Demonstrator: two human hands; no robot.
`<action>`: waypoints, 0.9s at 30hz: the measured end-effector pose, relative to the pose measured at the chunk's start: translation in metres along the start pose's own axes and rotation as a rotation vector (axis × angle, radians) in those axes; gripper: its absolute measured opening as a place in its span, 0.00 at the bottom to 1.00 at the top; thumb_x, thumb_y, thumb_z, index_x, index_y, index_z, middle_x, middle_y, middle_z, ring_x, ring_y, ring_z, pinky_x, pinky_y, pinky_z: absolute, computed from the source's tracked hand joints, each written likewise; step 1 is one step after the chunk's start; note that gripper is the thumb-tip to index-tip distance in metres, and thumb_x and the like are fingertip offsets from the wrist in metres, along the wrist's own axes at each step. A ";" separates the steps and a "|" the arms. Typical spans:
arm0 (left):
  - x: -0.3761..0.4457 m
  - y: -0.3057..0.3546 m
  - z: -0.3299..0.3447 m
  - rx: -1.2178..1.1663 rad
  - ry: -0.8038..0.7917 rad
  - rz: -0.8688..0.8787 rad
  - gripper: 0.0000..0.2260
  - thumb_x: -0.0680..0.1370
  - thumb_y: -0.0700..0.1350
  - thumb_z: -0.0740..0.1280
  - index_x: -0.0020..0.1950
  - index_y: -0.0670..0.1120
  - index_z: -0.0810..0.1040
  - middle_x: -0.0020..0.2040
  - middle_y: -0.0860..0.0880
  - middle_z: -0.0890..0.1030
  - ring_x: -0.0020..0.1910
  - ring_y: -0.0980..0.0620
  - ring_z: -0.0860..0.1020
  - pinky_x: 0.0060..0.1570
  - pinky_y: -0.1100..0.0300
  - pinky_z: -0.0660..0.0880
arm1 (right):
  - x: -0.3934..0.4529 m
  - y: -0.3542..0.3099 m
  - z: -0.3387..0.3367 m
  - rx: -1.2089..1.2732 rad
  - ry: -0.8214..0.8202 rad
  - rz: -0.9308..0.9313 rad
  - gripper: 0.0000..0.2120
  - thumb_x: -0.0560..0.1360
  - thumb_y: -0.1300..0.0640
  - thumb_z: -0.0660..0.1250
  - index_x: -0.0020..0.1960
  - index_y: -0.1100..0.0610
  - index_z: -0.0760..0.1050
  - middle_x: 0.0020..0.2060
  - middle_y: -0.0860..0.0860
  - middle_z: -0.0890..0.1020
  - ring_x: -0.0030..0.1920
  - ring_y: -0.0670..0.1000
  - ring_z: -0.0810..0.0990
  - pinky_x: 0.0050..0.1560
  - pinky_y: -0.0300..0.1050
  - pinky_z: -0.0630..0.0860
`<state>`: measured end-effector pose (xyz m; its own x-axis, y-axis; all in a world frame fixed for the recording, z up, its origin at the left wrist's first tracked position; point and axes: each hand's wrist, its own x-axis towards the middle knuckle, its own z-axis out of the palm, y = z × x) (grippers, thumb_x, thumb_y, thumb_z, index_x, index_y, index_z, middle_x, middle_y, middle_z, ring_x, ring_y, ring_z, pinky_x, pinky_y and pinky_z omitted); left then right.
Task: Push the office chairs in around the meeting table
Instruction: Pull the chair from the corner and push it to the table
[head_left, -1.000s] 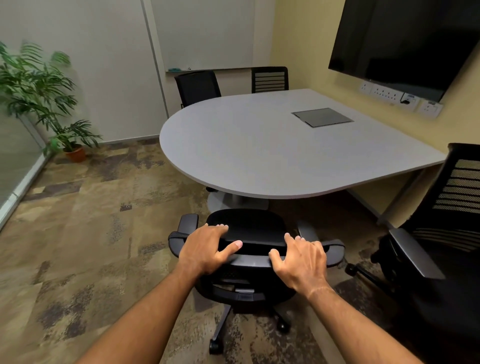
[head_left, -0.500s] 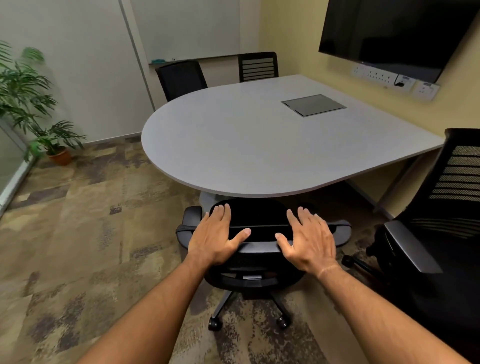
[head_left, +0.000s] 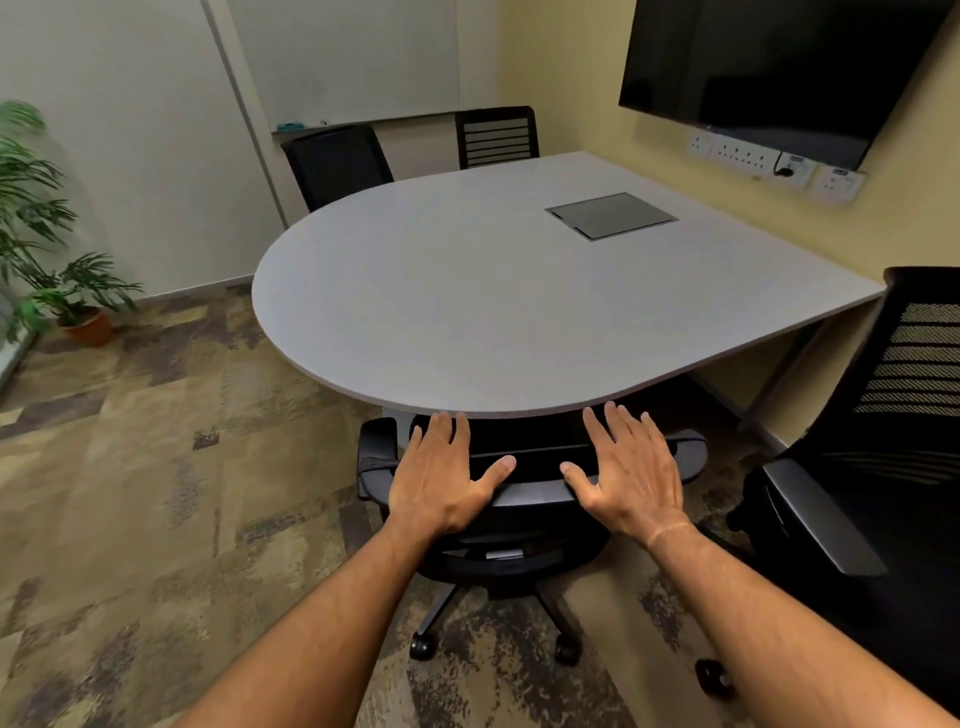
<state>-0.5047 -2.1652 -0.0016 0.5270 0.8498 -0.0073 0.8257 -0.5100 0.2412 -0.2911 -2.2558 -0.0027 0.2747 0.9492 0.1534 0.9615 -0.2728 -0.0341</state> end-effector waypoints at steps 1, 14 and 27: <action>0.005 0.002 0.001 0.002 0.002 -0.002 0.46 0.72 0.74 0.43 0.79 0.41 0.51 0.79 0.41 0.54 0.79 0.47 0.49 0.77 0.50 0.46 | 0.005 0.004 0.001 0.001 0.007 -0.007 0.42 0.71 0.32 0.46 0.75 0.58 0.63 0.72 0.63 0.67 0.74 0.60 0.63 0.76 0.58 0.54; 0.082 0.055 0.013 0.052 -0.018 -0.135 0.52 0.67 0.78 0.38 0.79 0.41 0.47 0.80 0.40 0.51 0.79 0.47 0.47 0.77 0.48 0.44 | 0.088 0.080 0.015 -0.011 0.001 -0.115 0.43 0.71 0.32 0.44 0.78 0.57 0.56 0.76 0.62 0.60 0.77 0.58 0.56 0.77 0.58 0.48; 0.135 0.076 0.020 0.012 0.012 -0.184 0.52 0.67 0.78 0.38 0.79 0.42 0.47 0.80 0.40 0.50 0.79 0.47 0.46 0.77 0.49 0.41 | 0.147 0.118 0.021 0.010 0.046 -0.184 0.43 0.71 0.32 0.46 0.77 0.57 0.58 0.75 0.63 0.62 0.76 0.59 0.57 0.77 0.59 0.48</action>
<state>-0.3670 -2.0918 -0.0033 0.3642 0.9305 -0.0390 0.9104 -0.3469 0.2252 -0.1370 -2.1455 -0.0047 0.0933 0.9747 0.2031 0.9956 -0.0931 -0.0108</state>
